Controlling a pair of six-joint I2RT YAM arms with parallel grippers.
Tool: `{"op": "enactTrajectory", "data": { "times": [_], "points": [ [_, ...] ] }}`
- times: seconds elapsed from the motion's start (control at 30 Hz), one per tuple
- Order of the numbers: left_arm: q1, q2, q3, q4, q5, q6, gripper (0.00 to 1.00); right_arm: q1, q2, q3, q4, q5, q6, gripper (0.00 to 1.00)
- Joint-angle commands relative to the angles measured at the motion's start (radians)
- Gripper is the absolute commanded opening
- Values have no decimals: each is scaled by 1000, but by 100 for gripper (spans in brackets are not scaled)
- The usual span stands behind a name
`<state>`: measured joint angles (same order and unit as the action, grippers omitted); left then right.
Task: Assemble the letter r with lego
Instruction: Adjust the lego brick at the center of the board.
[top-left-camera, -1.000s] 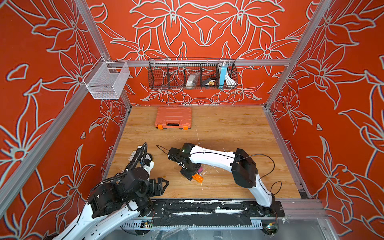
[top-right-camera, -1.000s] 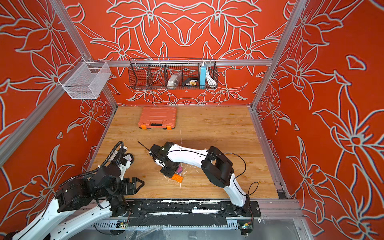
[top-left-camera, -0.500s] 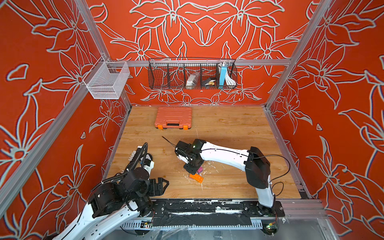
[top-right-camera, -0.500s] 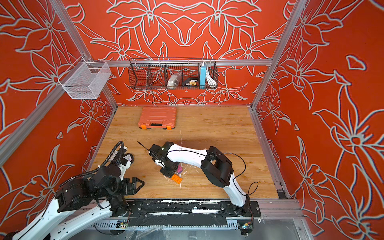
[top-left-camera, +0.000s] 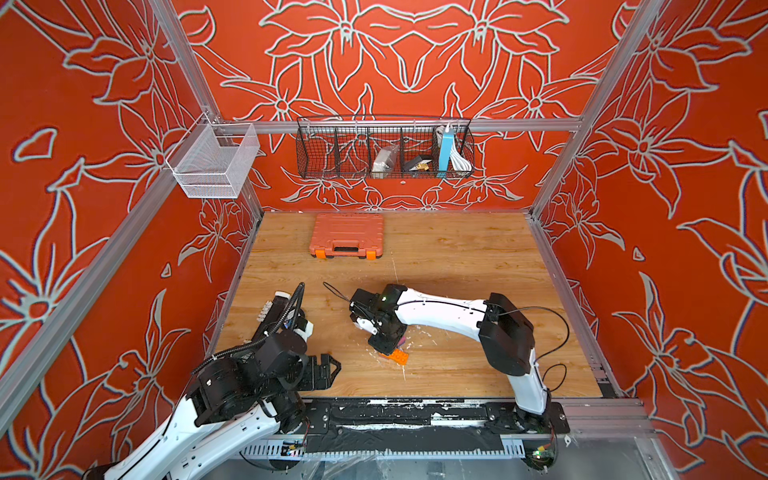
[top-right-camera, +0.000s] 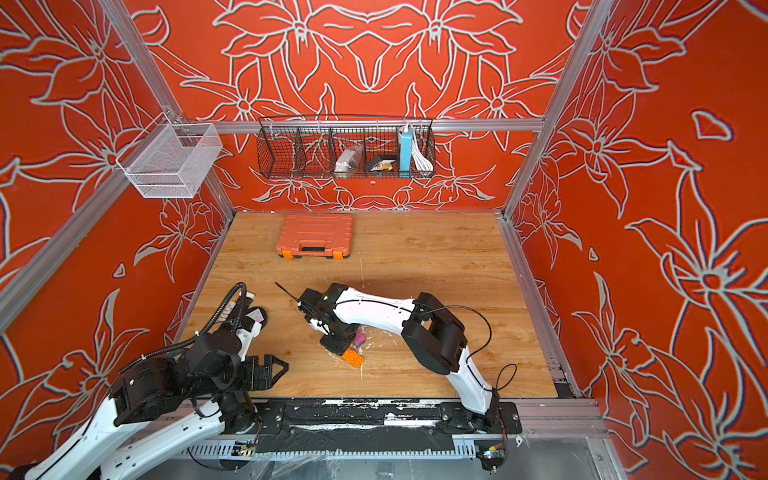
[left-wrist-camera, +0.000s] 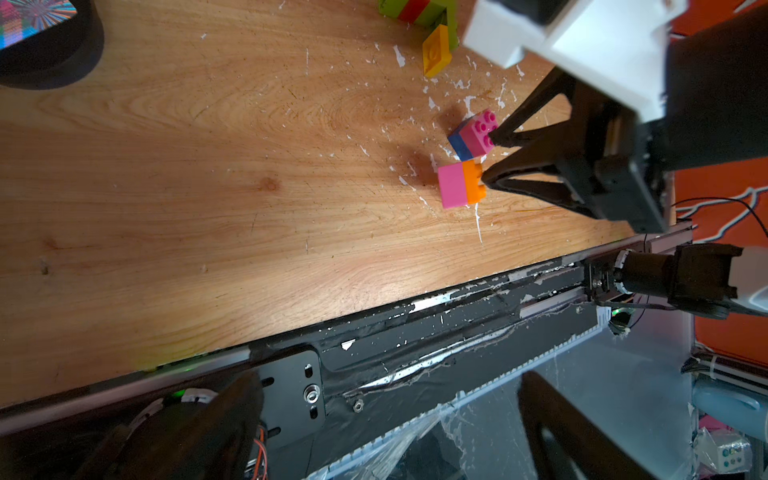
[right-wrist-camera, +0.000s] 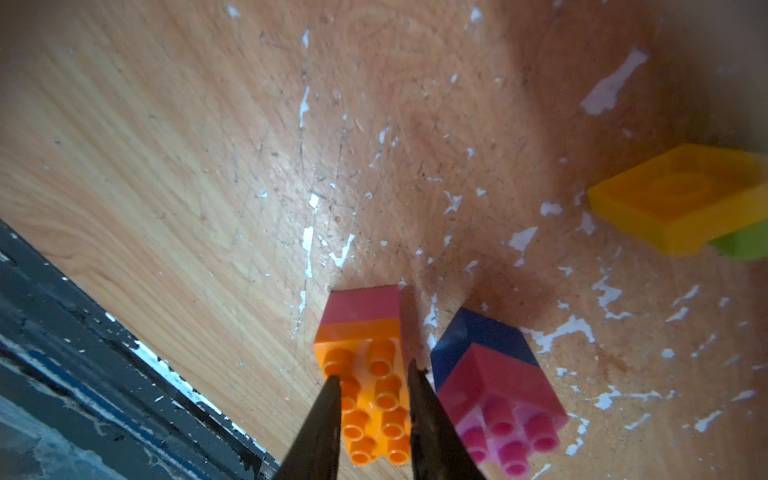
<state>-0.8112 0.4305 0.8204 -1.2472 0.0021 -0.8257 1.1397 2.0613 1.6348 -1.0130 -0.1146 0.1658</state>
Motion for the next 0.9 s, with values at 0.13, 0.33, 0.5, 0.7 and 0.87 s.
{"op": "enactTrajectory", "data": {
  "times": [0.13,0.33,0.5,0.7,0.87],
  "points": [
    [5,14,-10,0,6,20,97,2,84,4,-38,-4,-32,21],
    [4,13,-10,1,9,22,97,3,118,7,-73,-9,-38,8],
    [4,4,-12,-3,10,20,97,2,120,-17,-57,-34,-26,0],
    [4,-10,-10,0,6,20,97,2,100,2,-57,-44,6,3],
    [4,-8,-6,15,4,32,97,2,62,83,-100,-67,6,1]
  ]
}}
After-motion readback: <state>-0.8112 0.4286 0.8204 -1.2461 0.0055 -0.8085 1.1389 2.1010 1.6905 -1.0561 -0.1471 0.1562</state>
